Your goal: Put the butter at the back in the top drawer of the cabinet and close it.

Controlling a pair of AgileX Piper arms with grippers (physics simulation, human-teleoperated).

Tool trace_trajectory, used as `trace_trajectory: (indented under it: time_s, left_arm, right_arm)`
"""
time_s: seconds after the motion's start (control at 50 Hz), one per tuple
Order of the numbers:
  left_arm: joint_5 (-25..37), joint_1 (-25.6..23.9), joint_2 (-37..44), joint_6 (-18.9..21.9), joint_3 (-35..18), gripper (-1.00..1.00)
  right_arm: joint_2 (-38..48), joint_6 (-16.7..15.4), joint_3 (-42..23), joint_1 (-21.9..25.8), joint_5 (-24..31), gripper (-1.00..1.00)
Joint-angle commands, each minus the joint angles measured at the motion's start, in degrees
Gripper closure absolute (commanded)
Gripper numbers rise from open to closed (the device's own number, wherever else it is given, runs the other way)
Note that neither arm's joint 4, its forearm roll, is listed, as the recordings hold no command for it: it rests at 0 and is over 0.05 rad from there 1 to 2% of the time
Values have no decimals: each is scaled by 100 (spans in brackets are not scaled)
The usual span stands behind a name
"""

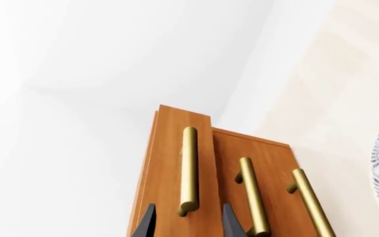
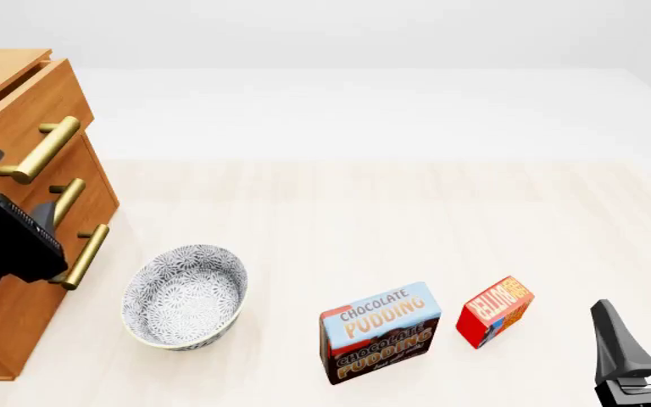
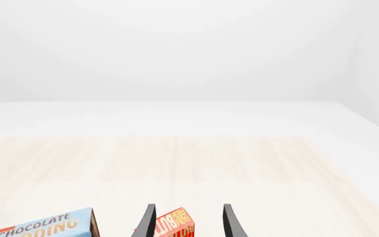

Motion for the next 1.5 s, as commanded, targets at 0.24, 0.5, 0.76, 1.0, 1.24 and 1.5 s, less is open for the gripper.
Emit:
trace_trajectory:
  time_s: [0.24,0.5,0.76,1.0,1.24,1.5]
  left_arm:
    - [-109,-2,230,-33,-80,-100]
    - [-148,10,413,-77,-160,-100]
    - [-166,26,507,-105,-205,-100]
    - [-186,43,589,-146,-246,-100]
    - [-171,69,625,-153,-297,-100]
    - [-256,-119,683,-174,-370,-100]
  right_arm:
    - [0,0,0,0,0,-100]
    - [0,0,0,0,0,-100]
    - [0,0,0,0,0,-100]
    - [0,0,0,0,0,-100]
    - [0,0,0,0,0,-100]
    - [0,0,0,0,0,-100]
